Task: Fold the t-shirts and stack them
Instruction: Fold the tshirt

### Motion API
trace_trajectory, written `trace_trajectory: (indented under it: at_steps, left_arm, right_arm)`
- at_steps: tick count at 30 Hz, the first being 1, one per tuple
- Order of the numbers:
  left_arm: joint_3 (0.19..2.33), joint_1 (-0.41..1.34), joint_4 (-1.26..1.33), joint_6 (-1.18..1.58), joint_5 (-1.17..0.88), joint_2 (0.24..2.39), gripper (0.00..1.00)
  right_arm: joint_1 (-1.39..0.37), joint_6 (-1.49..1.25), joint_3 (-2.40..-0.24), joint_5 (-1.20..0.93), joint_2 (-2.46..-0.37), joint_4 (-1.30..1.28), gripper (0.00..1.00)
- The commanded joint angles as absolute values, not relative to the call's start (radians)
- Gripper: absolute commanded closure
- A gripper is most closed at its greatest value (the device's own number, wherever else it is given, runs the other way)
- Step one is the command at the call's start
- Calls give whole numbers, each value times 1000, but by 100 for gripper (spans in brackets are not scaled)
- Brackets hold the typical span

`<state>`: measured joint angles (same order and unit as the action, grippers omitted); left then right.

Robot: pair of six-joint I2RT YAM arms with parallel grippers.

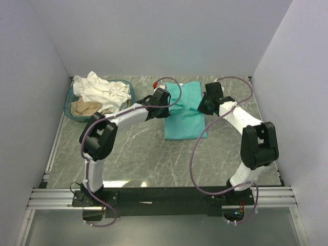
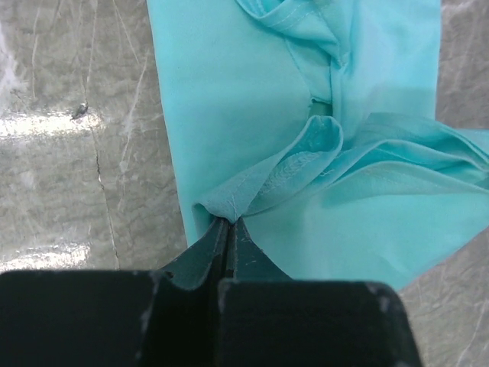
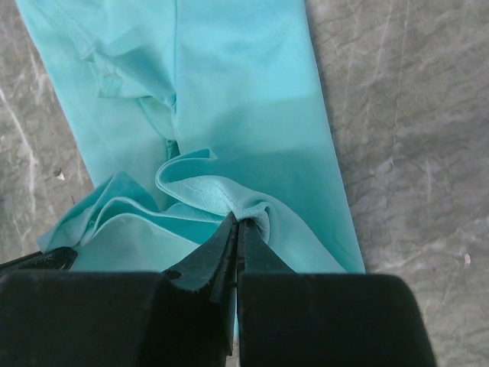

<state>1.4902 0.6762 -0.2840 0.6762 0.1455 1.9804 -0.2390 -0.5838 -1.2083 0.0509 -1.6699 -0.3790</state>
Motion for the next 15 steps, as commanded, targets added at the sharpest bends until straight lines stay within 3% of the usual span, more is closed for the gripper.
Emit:
trace_trajectory:
  at_steps: [1,7,10,13,15]
  left_arm:
    - [1543,667,-275,657,112,2000,99]
    - [1604,644,-296,657,87,2083,99]
    - [1617,634,-282,660,68,2101,90]
    - [1631,623,-284,664,58,2108,81]
    - [1650,618,-287,664,52,2109,67]
  right_arm:
    - [-227,-571,-1270,35,-1713,-348,100]
    - [-212,-575,-1316,26,-1802,-347,100]
    - [-204,-577,-1350,23,-1847,-357,99]
    - [-198,-581,-1385,28,-1884,-371,84]
    - [-193,-583,-1410,31,-1896,-377,61]
